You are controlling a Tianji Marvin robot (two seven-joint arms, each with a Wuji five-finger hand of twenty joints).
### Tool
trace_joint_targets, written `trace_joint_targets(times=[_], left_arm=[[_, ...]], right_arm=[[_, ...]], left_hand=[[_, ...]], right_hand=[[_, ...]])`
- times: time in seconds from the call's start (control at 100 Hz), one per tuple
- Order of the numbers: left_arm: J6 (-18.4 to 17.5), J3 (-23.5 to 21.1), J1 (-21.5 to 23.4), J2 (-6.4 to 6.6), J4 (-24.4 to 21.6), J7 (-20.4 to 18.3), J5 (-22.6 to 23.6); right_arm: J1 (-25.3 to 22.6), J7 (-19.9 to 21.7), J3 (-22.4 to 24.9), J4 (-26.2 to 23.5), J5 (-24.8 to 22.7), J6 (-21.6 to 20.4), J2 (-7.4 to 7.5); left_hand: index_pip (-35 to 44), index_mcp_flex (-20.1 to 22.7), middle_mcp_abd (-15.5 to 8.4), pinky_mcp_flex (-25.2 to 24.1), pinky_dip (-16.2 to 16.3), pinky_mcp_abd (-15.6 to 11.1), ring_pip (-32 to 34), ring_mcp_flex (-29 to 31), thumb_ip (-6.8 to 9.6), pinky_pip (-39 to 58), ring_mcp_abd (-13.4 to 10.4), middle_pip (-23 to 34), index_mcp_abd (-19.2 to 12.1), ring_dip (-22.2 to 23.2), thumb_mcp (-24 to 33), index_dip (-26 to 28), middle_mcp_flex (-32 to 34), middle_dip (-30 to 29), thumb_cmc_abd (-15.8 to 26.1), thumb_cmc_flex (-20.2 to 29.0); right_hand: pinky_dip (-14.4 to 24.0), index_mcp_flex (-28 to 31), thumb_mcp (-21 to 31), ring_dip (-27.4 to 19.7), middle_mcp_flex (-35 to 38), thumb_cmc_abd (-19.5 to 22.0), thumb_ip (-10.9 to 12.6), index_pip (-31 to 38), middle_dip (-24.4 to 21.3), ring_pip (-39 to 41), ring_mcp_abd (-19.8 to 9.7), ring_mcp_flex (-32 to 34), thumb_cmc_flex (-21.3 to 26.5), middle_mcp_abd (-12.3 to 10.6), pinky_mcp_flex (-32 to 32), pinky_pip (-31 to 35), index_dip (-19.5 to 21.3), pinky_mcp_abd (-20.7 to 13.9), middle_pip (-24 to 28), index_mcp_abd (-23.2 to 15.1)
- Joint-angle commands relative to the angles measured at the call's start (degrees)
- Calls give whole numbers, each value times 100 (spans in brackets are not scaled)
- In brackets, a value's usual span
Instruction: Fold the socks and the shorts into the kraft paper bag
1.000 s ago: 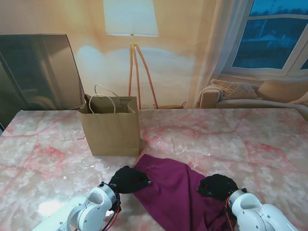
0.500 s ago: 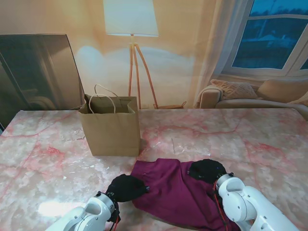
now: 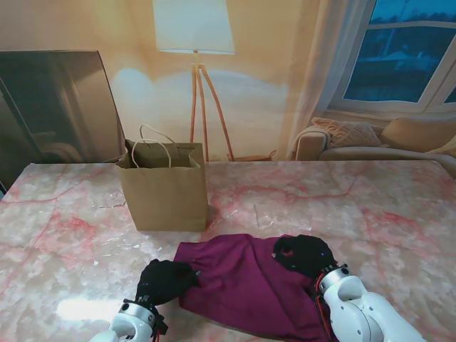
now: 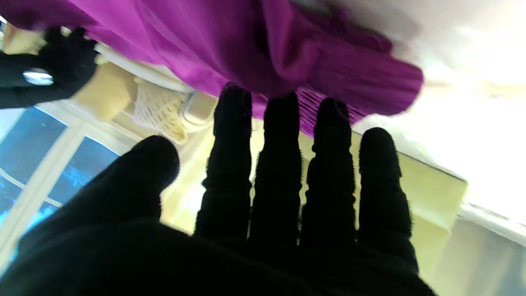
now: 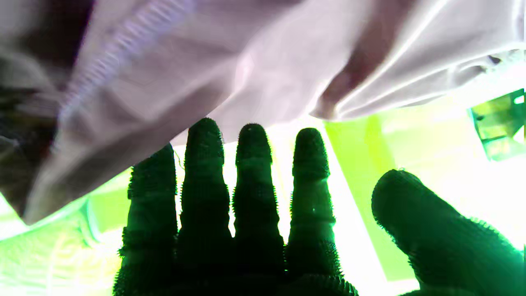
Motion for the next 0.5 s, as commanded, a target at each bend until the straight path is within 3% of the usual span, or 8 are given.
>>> trace_joint_targets(times=[0.0, 0.22, 0.36, 0.4, 0.43, 0.49], left_arm=[[45, -71, 77, -55, -74, 38, -71], [539, -238, 252, -158, -166, 484, -40], [880, -293, 267, -127, -164, 481, 251], [1040, -278, 251, -130, -149, 483, 287], [1155, -273, 246, -125, -154, 442, 311], [1384, -253, 224, -116, -166, 291, 311]], right_arm=[[-98, 45, 24, -157, -78, -56, -6], [-257, 188, 173, -264, -203, -115, 28], [-309, 253, 210, -237, -116, -127, 28], [-322, 237, 218, -226, -102, -141, 26], [-332, 224, 225, -218, -98, -152, 24], [-346, 189, 239, -200, -111, -176, 23]], left_hand=[[162, 93, 145, 39, 116, 78, 165, 153, -226, 165, 131, 120, -87, 111, 170, 40, 129, 106, -242, -17], [910, -35, 182, 260, 225, 272, 525, 349, -533, 443, 207, 397, -193, 398, 430, 240, 356, 382, -965, 303], [1312, -740, 139, 222, 261, 282, 523, 135, -652, 514, 58, 498, -239, 564, 567, 605, 63, 615, -1404, 492], [1058, -946, 160, 147, 253, 273, 470, -22, -610, 468, 114, 507, -58, 649, 651, 694, -135, 708, -1321, 286], [632, -1043, 175, 84, 236, 262, 391, -140, -452, 405, 97, 490, 158, 692, 657, 684, -279, 760, -1103, 75], [-592, -1284, 195, -131, 189, 260, 225, -411, -366, 217, 110, 509, 582, 756, 270, 209, -583, 882, -937, 0]], right_hand=[[71, -222, -142, -21, -206, -18, 147, 43, -40, -186, -166, -113, -247, -132, -100, -117, 86, -158, 2, -127], [80, -204, -201, -1, -217, -31, 150, 66, -37, -230, -188, -121, -237, -164, -122, -188, 98, -173, 11, -196], [84, -196, -223, -1, -200, -29, 137, 64, -50, -263, -219, -141, -210, -175, -159, -237, 96, -170, -10, -201], [89, -184, -226, 1, -186, -26, 135, 67, -52, -265, -228, -134, -209, -177, -158, -240, 97, -156, -13, -212], [93, -183, -230, 1, -180, -28, 133, 66, -54, -271, -231, -142, -210, -188, -157, -241, 97, -157, -16, -224], [99, -183, -232, 1, -173, -31, 134, 65, -57, -277, -244, -142, -210, -199, -163, -247, 96, -152, -22, -231]])
